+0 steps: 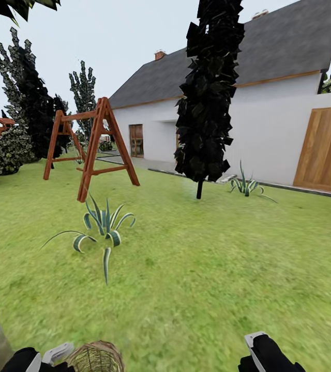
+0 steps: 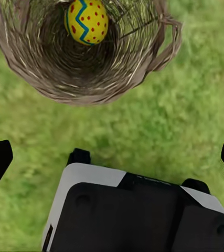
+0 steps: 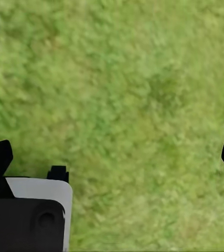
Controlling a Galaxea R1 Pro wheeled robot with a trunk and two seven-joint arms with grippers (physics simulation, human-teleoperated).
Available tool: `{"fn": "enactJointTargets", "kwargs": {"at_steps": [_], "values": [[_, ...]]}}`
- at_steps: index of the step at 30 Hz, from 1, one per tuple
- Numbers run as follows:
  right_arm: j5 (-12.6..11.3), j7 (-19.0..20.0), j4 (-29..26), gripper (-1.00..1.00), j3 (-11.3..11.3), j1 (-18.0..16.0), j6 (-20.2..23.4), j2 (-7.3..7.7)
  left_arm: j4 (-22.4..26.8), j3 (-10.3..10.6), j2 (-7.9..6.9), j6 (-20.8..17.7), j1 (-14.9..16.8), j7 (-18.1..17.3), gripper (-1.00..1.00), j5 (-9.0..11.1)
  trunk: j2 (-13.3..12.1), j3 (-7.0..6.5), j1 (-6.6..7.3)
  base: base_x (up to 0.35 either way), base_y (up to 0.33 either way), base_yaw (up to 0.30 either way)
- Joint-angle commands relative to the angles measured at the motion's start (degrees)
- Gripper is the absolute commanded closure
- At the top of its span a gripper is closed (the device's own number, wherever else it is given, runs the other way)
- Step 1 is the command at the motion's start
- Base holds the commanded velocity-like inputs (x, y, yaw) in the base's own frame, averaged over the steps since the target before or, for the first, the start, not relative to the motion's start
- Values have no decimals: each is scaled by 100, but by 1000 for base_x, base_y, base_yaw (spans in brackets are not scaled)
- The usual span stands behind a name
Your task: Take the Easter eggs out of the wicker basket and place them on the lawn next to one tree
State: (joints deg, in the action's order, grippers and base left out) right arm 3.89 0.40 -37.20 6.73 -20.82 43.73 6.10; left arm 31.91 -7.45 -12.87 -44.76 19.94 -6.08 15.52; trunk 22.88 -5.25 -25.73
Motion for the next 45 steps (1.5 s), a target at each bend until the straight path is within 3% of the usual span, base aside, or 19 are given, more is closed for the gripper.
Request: {"fn": "enactJointTargets", "kwargs": {"at_steps": [1, 13, 35, 38, 41, 45], "values": [[33, 4, -6, -100, 30, -1, 30, 6, 7, -37, 12, -26, 1, -30, -100, -27, 4, 2, -6, 339, 0, 0], [33, 4, -6, -100, 33, -1, 30, -3, 9, -57, 21, -15, 1, -9, -100, -23, 4, 2, -6, 312, 0, 0], [37, 4, 3, -100, 39, -1, 22, -8, 13, -67, -3, -25, 1, -46, -100, -28, 4, 2, -6, 85, 7, 0], [32, 3, 3, -100, 36, -1, 21, 0, 30, -69, -103, -37, 1, -47, -100, -49, 4, 2, -6, 9, 7, 0], [32, 4, 3, -100, 39, -1, 17, -2, 38, -39, -415, -59, 1, -53, -100, -58, 4, 2, -6, 2, 1, 0], [32, 4, 3, -100, 37, -2, 26, 0, 72, 2, -486, -103, 1, -62, -100, -62, 4, 2, -6, 0, 0, 0]]}}
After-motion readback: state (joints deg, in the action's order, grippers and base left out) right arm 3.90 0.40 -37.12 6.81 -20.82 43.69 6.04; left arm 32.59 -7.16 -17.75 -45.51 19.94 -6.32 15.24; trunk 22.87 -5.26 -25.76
